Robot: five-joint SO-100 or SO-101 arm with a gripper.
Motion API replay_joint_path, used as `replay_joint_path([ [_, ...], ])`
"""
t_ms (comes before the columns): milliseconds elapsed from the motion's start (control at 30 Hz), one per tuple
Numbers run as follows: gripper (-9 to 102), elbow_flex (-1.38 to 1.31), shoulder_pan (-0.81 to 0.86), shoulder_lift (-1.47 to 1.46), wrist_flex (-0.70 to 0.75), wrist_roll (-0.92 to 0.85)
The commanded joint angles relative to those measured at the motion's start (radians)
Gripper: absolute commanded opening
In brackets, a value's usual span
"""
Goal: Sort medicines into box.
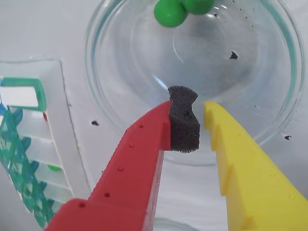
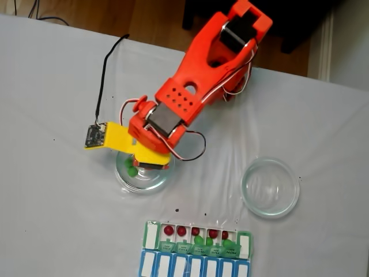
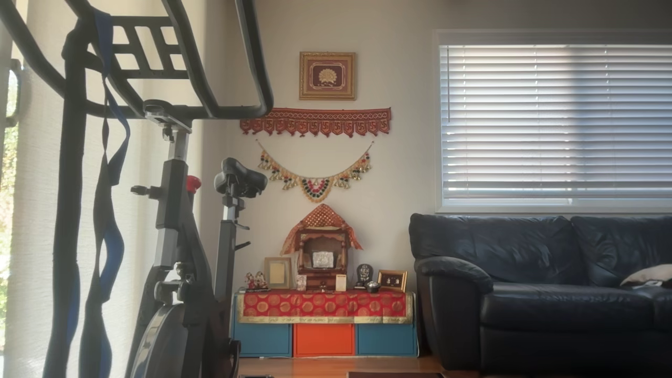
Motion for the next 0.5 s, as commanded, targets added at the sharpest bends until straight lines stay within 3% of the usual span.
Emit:
replay_joint_path([
  [0, 4, -0.034, -0.006, 0.0, -0.035, 0.043],
  [467, 7, -0.017, 0.02, -0.097, -0.143, 0.117],
])
